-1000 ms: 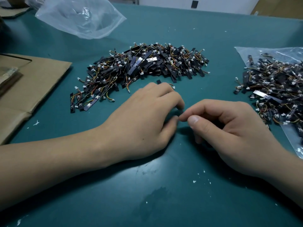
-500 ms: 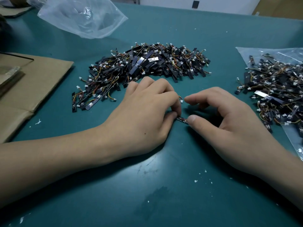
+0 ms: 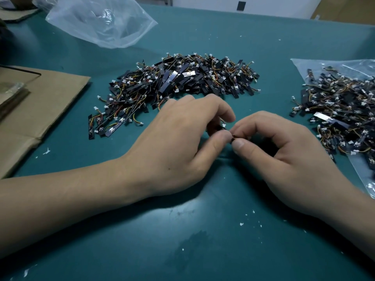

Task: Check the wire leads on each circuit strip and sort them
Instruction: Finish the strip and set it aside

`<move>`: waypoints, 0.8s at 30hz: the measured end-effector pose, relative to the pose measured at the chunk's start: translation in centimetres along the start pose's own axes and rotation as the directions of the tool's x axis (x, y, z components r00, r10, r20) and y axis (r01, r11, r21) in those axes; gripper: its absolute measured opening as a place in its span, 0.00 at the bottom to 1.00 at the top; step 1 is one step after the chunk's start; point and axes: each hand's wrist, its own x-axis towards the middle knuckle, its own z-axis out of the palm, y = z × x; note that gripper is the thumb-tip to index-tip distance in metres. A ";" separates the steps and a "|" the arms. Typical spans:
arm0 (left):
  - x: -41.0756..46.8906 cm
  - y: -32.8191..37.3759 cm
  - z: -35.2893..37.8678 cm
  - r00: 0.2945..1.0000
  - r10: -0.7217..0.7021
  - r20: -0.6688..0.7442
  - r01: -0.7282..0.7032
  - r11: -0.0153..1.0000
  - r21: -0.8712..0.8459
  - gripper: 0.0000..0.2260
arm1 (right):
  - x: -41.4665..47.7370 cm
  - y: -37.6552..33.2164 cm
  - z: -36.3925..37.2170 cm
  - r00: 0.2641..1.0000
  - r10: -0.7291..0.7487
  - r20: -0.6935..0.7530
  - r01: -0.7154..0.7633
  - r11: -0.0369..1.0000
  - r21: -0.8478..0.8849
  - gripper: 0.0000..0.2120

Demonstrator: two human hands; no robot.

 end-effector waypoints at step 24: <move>0.3 -0.2 -0.3 0.981 -0.183 0.057 0.191 0.962 -0.196 0.12 | -0.2 0.5 -0.3 0.950 0.137 -0.280 -0.058 0.960 0.273 0.11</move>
